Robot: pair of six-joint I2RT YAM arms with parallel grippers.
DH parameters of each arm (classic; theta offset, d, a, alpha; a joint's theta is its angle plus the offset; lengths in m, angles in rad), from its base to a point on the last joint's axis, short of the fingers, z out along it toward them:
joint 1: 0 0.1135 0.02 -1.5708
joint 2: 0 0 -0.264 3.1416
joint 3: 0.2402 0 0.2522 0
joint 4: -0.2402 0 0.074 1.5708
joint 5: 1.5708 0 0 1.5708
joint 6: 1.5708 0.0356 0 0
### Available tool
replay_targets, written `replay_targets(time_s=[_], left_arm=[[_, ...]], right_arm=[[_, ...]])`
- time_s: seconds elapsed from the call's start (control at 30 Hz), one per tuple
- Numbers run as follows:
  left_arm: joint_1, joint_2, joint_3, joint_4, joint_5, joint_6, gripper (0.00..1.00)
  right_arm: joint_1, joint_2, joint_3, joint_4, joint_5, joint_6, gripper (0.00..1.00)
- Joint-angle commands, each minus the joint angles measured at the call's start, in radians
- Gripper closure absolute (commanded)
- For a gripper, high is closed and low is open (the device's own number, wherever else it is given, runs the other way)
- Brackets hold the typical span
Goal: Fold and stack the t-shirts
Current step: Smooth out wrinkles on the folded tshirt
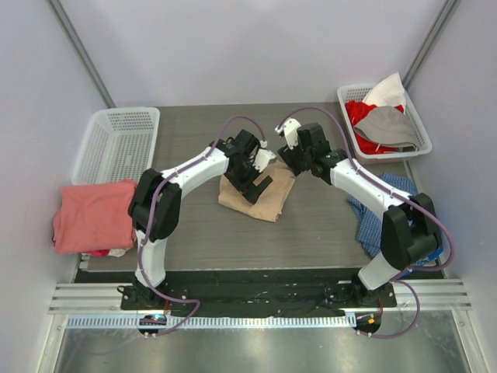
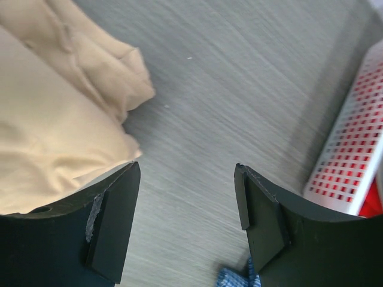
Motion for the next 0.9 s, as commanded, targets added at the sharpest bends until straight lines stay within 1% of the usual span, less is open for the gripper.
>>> replay_targets(time_s=[0.0,0.1,0.2,0.3,0.37,0.4,0.5,0.6,0.67,0.8,0.87], left_arm=[[-0.003,-0.021,0.053,-0.016,0.114,-0.163,0.0],[-0.007,0.003,0.1,-0.014,0.177,-0.203,0.0],[-0.012,-0.009,0.126,0.009,0.16,-0.24,0.0],[-0.012,-0.041,0.125,0.064,0.087,-0.223,0.0],[-0.012,-0.043,0.139,0.087,0.062,-0.212,0.0],[-0.012,-0.027,0.149,0.082,0.059,-0.183,0.01],[-0.01,0.013,0.198,0.073,0.056,-0.16,0.0],[-0.01,0.043,0.203,0.113,0.037,-0.133,0.0],[-0.009,0.062,0.212,0.15,0.001,-0.104,0.0],[0.002,0.128,0.287,0.133,-0.004,-0.113,0.0],[0.008,0.134,0.297,0.124,0.011,-0.117,0.0]], right_arm=[[0.001,-0.085,-0.006,-0.022,-0.101,0.068,0.28],[0.0,-0.114,-0.038,-0.022,-0.126,0.076,0.29],[0.001,-0.153,-0.056,-0.023,-0.144,0.084,0.28],[0.001,-0.173,-0.069,-0.025,-0.148,0.084,0.28],[0.001,-0.174,-0.081,-0.026,-0.143,0.084,0.28],[0.0,-0.176,-0.084,-0.026,-0.143,0.087,0.29],[0.001,-0.185,-0.104,-0.026,-0.145,0.085,0.29],[0.001,-0.202,-0.115,-0.028,-0.141,0.081,0.29],[0.001,-0.207,-0.119,-0.028,-0.132,0.078,0.29],[0.001,-0.213,-0.13,-0.028,-0.122,0.071,0.29],[0.001,-0.217,-0.136,-0.026,-0.117,0.07,0.29]])
